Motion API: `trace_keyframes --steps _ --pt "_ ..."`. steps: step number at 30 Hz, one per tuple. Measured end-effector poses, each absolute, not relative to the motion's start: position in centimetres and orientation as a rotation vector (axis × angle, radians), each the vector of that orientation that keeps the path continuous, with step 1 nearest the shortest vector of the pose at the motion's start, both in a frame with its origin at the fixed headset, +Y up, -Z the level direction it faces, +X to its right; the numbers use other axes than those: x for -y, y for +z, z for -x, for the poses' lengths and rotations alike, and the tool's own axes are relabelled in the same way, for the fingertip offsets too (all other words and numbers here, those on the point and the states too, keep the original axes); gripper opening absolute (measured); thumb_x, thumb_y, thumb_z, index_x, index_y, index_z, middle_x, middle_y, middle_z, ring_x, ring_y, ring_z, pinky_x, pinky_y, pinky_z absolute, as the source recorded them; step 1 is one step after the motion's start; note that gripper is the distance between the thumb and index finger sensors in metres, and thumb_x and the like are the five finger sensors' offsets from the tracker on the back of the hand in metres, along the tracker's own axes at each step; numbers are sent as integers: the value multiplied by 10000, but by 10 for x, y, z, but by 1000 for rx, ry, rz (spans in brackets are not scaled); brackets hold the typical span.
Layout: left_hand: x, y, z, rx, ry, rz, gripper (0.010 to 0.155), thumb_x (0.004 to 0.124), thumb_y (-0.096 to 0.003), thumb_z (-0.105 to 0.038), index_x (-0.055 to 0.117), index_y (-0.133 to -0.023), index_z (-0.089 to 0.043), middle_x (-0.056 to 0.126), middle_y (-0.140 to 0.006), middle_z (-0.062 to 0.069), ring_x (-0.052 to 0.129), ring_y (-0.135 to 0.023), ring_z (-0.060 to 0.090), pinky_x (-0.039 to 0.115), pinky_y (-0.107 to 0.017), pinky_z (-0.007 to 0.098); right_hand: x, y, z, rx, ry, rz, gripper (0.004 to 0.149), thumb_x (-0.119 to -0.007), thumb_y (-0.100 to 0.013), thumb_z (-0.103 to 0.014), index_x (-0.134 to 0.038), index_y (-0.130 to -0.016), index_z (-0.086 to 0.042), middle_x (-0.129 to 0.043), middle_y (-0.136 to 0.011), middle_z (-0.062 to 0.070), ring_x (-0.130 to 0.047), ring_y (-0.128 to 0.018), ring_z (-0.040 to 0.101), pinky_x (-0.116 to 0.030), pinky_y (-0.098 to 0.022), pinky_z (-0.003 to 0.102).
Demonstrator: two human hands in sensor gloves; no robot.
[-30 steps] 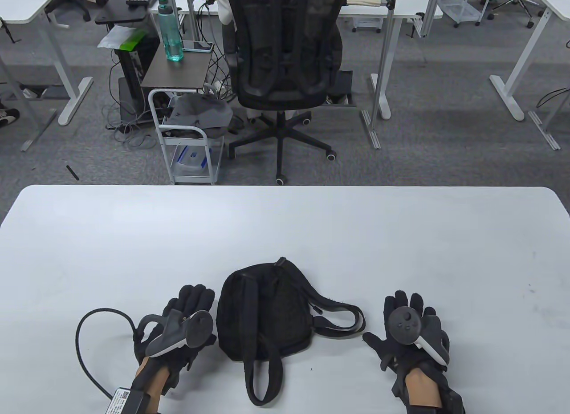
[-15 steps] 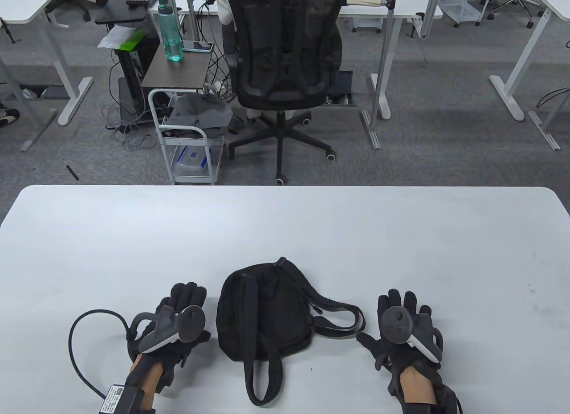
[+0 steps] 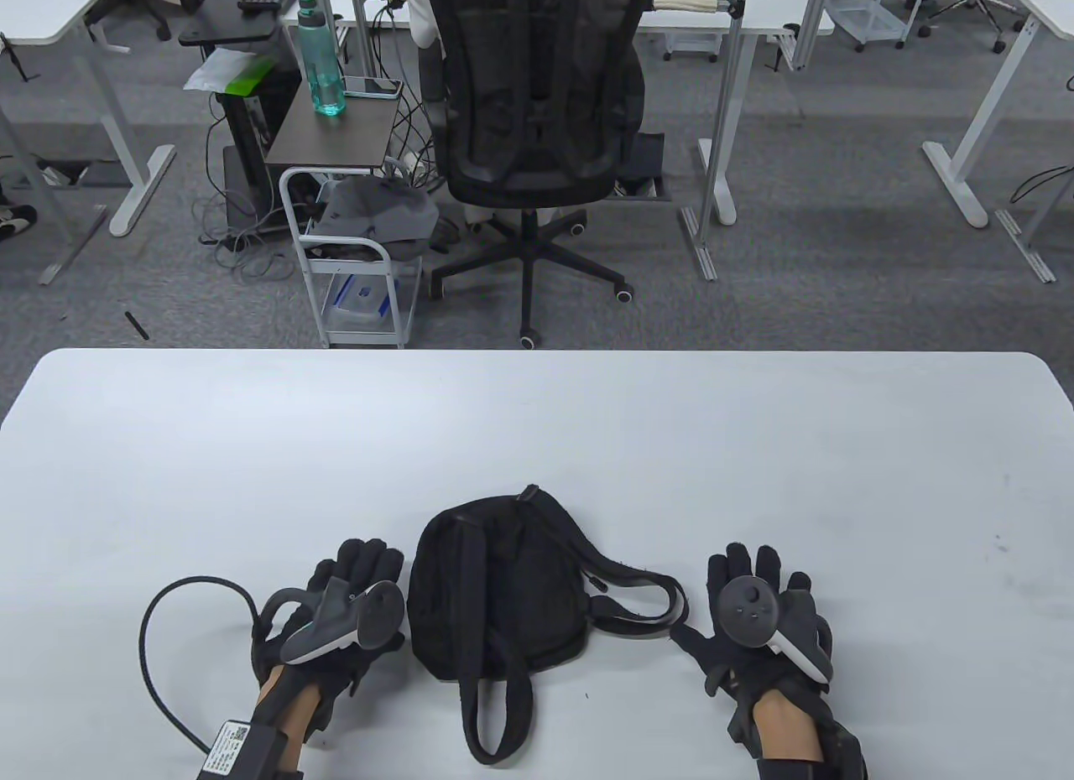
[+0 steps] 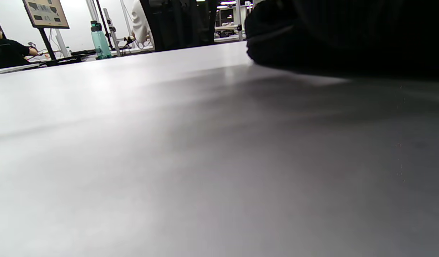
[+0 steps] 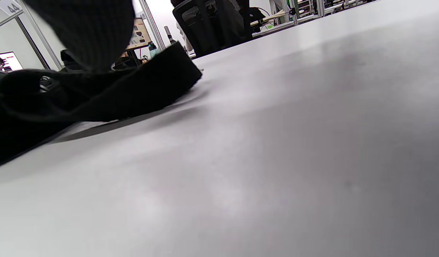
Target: Pull shoulder strap to tighten
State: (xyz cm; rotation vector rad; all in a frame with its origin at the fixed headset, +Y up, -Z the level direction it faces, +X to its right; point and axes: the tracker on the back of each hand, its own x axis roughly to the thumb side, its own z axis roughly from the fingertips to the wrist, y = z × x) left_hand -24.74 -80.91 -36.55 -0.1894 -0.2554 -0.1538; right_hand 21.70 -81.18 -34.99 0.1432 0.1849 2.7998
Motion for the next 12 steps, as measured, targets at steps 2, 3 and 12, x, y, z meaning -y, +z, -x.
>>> trace_keyframes --steps 2,3,12 --pt "809 -365 246 257 -148 197 987 707 -351 -578 109 -1062 -248 187 -1208 70 235 -1113 352 403 -810 542 811 -349 -215 -185 2801 -155 951 -712 -421 -612 -254 -1057 -74 -107 -1095 183 21 -932 498 27 -540 671" --pt "810 -365 246 258 -149 196 986 707 -352 -578 109 -1062 -248 186 -1208 70 236 -1113 354 403 -809 544 811 -349 -214 -180 2802 -162 950 -712 -422 -612 -254 -1058 -75 -108 -1095 184 18 -933 498 26 -540 672" --pt "812 -364 245 261 -166 200 974 707 -351 -579 132 -1062 -245 202 -1208 72 252 -1112 359 412 -808 542 806 -346 -212 -157 2787 -184 949 -713 -421 -613 -269 -1059 -70 -127 -1099 189 9 -937 498 24 -539 674"
